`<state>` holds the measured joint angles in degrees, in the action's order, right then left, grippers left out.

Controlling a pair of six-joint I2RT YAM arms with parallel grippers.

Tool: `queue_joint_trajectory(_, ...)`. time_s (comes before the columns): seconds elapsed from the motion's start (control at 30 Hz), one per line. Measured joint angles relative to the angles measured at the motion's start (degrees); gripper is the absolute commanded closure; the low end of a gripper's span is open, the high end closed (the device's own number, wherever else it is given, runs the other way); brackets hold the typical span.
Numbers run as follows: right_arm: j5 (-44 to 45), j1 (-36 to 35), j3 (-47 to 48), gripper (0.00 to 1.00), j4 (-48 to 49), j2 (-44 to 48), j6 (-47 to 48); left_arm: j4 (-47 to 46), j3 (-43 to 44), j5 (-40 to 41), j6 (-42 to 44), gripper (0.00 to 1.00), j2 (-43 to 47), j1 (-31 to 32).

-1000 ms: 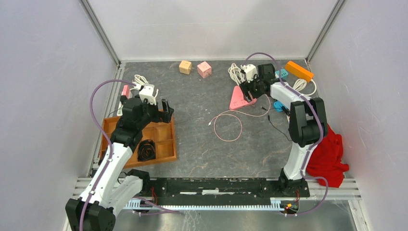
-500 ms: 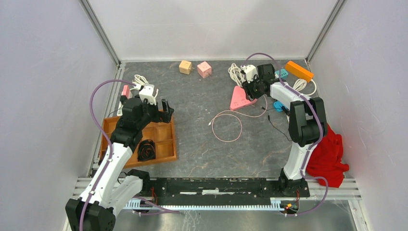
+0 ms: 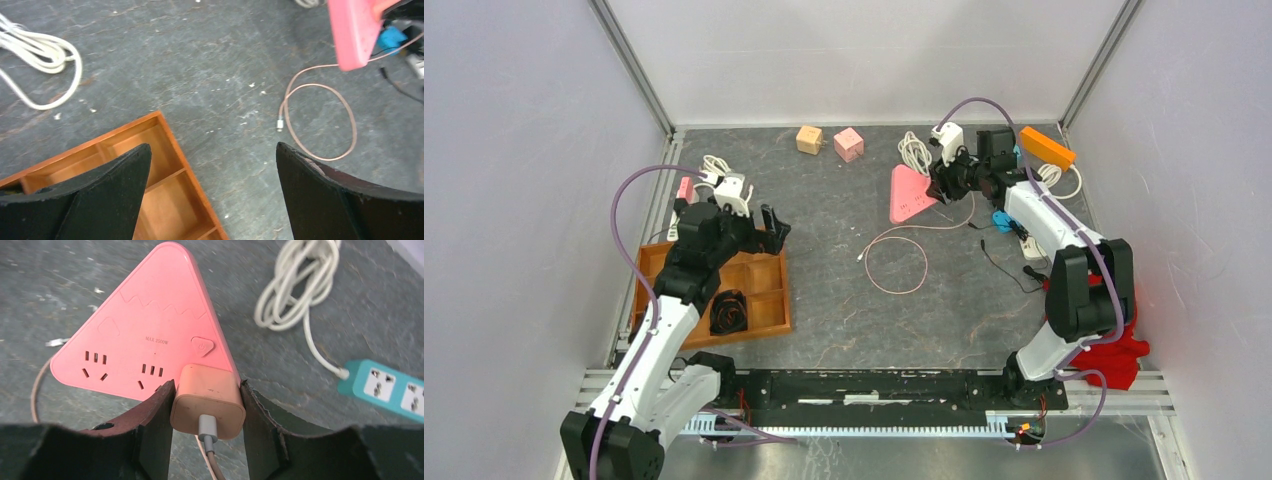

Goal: Pull the plug off the socket
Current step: Remove the plug from the socket.

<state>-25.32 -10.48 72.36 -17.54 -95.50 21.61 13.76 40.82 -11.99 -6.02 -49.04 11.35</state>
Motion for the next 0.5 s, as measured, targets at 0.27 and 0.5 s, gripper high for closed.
queue_joint_trajectory(0.27, -14.7, 0.0, -5.2, 1.0, 4.1, 2.7, 0.2, -23.2, -6.4, -17.4, -24.3, 0.01, -8.2, 0.5)
queue_joint_trajectory(0.5, -19.6, -1.2, -6.1, 1.0, 5.7, 3.4, 0.1, -38.2, -9.8, -16.5, -38.6, 0.01, -20.2, 12.7)
